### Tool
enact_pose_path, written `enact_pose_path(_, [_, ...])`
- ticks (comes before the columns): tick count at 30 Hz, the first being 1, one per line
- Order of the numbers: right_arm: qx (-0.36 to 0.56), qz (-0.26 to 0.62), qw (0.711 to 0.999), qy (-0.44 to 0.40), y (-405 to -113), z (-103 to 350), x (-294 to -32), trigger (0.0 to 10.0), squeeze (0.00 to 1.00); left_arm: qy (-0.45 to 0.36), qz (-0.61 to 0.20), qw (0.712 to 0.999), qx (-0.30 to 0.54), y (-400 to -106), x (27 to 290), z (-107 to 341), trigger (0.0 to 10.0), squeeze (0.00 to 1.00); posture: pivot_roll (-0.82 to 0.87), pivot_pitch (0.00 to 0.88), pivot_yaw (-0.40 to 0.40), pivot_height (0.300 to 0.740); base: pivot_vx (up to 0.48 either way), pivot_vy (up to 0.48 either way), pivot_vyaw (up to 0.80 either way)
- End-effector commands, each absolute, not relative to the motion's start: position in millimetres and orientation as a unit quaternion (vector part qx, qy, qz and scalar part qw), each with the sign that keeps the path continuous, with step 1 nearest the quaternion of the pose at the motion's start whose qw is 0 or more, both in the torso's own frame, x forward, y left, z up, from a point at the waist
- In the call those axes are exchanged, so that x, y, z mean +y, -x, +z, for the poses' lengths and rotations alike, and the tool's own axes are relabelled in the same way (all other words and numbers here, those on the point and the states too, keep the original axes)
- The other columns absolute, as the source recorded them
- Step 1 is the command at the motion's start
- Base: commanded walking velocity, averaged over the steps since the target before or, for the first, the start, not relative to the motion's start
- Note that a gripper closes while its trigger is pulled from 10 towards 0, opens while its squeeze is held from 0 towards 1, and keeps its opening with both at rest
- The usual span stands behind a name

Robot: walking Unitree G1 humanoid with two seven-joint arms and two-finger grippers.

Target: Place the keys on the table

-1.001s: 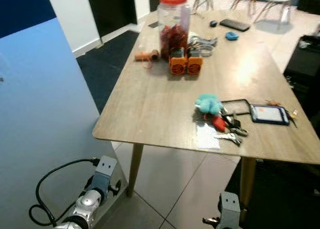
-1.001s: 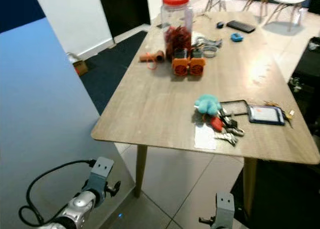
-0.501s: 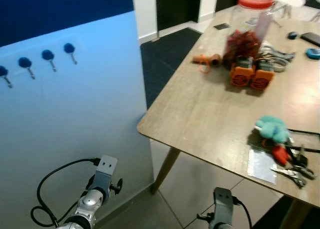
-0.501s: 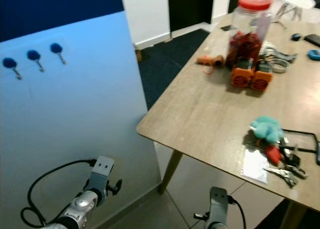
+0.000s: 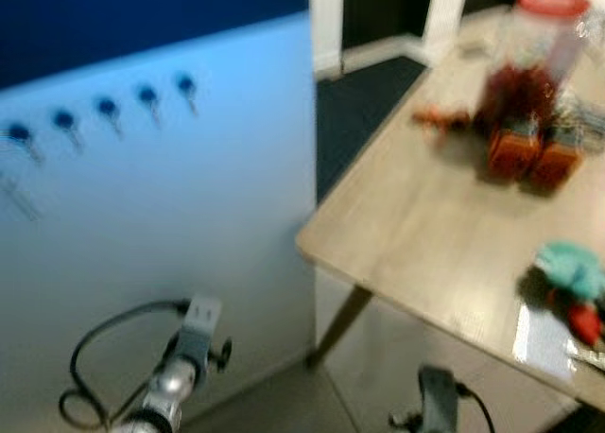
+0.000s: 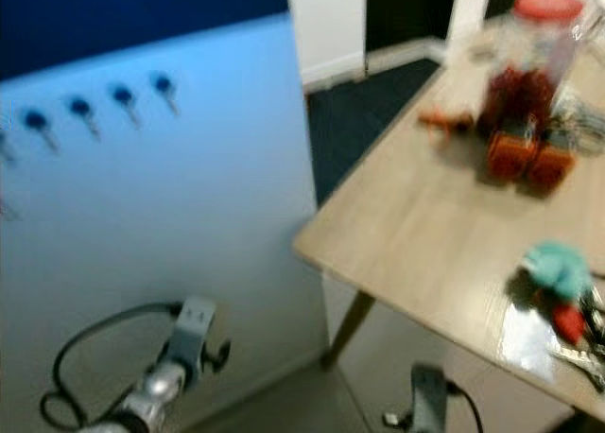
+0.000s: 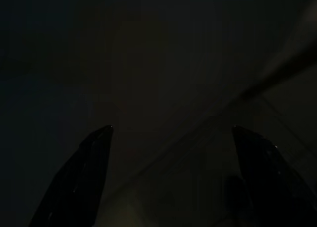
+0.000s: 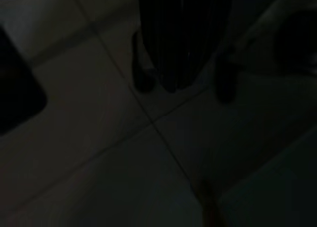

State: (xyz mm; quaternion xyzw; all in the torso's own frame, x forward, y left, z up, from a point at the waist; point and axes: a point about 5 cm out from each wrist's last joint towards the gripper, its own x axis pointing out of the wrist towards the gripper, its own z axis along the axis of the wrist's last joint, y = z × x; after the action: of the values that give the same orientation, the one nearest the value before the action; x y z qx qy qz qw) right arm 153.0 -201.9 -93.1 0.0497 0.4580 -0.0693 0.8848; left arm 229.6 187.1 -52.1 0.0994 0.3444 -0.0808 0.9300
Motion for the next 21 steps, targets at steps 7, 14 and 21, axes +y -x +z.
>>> enact_pose_path(7, [0.471, -0.065, 0.878, -0.061, -144.2, -97.5, -196.2, 10.0, 0.00, -0.100, -0.070, 0.922, 0.367, -223.3, 190.9, -57.2, 10.0, 0.00, 0.00, 0.033, 0.062, 0.740, 0.000, 0.000, 0.80])
enact_pose_path(14, [0.472, -0.061, 0.877, -0.059, -143.7, -97.8, -195.0, 10.0, 0.00, -0.097, -0.071, 0.920, 0.373, -221.5, 190.3, -58.6, 10.0, 0.00, 0.00, 0.035, 0.061, 0.740, 0.000, 0.000, 0.80])
enact_pose_path(21, [0.473, -0.061, 0.877, -0.058, -143.0, -98.2, -194.3, 10.0, 0.00, -0.101, -0.077, 0.920, 0.372, -221.1, 189.3, -58.8, 10.0, 0.00, 0.00, 0.036, 0.061, 0.740, 0.000, 0.000, 0.80])
